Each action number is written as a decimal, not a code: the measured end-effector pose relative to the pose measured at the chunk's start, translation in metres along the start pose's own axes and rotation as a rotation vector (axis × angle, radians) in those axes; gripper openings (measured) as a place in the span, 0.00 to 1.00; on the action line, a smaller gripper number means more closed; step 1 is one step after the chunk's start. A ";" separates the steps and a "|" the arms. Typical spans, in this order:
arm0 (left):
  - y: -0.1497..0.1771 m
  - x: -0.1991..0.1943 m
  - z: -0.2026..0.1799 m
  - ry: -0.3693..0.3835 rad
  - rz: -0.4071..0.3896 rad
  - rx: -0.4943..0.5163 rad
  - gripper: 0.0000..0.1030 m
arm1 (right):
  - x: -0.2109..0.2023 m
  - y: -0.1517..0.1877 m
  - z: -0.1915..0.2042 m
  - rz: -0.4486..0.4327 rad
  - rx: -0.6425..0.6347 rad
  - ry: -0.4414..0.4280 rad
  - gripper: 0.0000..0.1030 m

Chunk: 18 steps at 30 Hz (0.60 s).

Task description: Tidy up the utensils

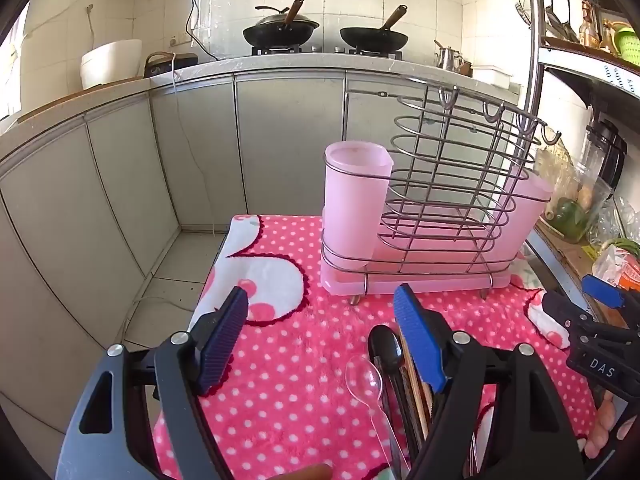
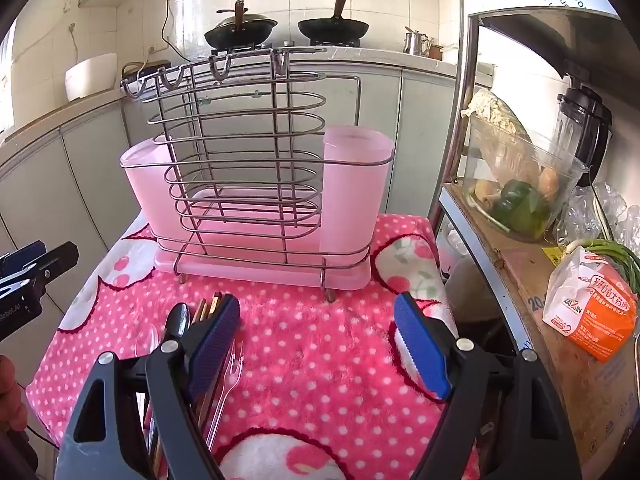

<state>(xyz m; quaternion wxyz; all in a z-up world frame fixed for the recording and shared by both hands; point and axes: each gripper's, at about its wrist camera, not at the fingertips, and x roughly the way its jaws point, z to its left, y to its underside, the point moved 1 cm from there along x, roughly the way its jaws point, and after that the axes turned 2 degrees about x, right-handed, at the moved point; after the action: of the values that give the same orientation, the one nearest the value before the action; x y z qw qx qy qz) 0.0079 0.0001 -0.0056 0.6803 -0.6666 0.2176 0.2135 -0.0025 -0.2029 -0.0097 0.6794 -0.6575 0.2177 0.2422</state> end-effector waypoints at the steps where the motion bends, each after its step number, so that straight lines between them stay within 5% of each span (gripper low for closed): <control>1: 0.000 0.000 0.000 -0.001 -0.002 0.002 0.74 | 0.000 0.000 0.000 0.001 -0.002 0.002 0.76; 18: 0.000 0.000 0.000 0.001 -0.002 -0.001 0.74 | -0.002 -0.001 0.000 -0.001 0.001 0.002 0.76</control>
<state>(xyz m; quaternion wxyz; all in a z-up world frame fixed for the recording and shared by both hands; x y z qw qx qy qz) 0.0077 0.0001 -0.0056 0.6800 -0.6672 0.2173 0.2125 -0.0033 -0.2032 -0.0076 0.6796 -0.6576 0.2180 0.2413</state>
